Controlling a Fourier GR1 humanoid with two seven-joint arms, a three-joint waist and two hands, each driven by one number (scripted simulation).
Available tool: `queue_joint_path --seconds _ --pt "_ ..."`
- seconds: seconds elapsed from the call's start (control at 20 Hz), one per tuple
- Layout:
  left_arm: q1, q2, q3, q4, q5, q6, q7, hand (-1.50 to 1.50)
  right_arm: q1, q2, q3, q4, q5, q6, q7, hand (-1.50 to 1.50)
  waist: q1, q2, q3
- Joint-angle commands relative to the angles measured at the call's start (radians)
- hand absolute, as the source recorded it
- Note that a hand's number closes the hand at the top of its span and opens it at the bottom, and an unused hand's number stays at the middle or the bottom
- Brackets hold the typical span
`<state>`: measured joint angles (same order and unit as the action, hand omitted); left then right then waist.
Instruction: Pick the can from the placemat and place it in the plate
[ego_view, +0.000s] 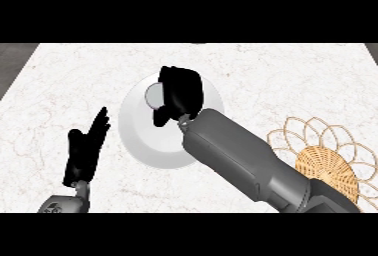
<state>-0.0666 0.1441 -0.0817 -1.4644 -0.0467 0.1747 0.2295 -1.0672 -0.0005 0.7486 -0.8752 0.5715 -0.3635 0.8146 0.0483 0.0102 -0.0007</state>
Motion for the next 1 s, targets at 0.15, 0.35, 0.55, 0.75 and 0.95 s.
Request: queue_joint_path --seconds 0.15,0.35,0.55,0.75,0.95 --pt "0.007 -0.022 -0.008 0.006 -0.016 0.016 -0.01 0.0 0.028 0.0 -0.013 0.142 -0.192 0.159 -0.133 1.5 -0.008 -0.002 0.0" --pt "-0.007 -0.011 0.018 0.039 0.003 -0.008 -0.026 0.0 -0.024 0.0 -0.034 0.204 -0.289 0.194 -0.259 -1.5 -0.002 0.0 0.0" --pt "-0.047 0.0 0.045 0.057 -0.008 0.01 -0.011 0.0 0.071 0.0 -0.064 0.183 -0.282 0.09 -0.479 -1.5 -0.021 0.0 0.001" --pt "0.018 0.001 0.033 0.047 0.007 -0.018 -0.041 0.0 0.097 0.0 -0.211 0.031 -0.396 -0.013 -0.592 -1.5 -0.037 -0.004 0.002" --pt "0.021 0.026 0.055 -0.004 0.025 -0.029 0.003 0.0 0.17 0.0 -0.321 -0.062 -0.514 -0.087 -0.678 -1.5 -0.038 -0.01 0.003"
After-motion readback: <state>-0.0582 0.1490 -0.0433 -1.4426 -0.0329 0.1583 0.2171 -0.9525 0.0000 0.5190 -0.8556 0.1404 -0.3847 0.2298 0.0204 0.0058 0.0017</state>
